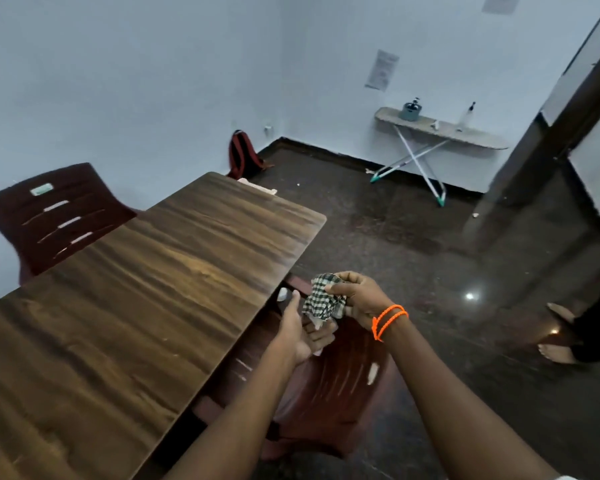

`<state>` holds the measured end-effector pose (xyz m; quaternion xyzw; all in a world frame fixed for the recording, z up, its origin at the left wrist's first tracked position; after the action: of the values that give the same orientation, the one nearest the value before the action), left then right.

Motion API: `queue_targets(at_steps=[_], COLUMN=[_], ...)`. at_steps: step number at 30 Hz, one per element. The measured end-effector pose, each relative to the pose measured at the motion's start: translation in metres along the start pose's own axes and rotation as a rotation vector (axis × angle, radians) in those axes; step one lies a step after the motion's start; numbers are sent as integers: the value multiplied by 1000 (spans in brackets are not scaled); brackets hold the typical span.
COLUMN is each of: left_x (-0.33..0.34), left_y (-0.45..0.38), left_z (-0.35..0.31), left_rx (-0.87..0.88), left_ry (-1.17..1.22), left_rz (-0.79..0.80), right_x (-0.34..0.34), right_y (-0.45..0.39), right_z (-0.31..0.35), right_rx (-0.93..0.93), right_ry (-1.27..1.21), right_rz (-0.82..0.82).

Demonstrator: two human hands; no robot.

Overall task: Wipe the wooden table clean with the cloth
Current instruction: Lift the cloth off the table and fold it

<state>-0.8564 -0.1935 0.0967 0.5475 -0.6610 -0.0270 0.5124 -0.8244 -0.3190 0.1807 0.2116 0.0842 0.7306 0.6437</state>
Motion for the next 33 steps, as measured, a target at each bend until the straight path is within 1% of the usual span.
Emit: queue_targets(at_steps=[3, 5, 9, 11, 15, 19, 25, 29, 33], left_x=[85, 126, 175, 195, 228, 246, 272, 301, 325], left_y=[-17, -27, -61, -77, -110, -169, -283, -349, -396], left_z=[18, 26, 38, 38, 34, 20, -12, -45, -94], left_rx=[55, 98, 219, 265, 285, 297, 294, 306, 333], left_ry=[73, 111, -11, -73, -192, -260, -258, -248, -250], left_rz=[108, 119, 48, 43, 56, 8, -16, -24, -53], right_x=[-73, -117, -194, -223, -270, -314, -371, -409, -429], right_y=[18, 27, 38, 34, 11, -38, -138, -207, -273], right_z=[10, 16, 30, 36, 49, 66, 93, 124, 169], right_rx=[9, 17, 20, 16, 22, 44, 103, 146, 148], right_ry=[-19, -19, 3, -22, -16, 11, 23, 110, 151], right_rz=[5, -17, -42, -59, -106, -102, -1, 30, 63])
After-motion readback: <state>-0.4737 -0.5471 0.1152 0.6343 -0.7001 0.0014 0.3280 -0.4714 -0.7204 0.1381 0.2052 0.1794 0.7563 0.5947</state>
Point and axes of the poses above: each hand's wrist, its own y-axis away from the middle knuckle, its own x-axis out of the palm, z = x × y, the point moved 9 cm from there along -y, towards the middle knuckle, and after that the axes turned 9 degrees about z, right-handed, at the moved point
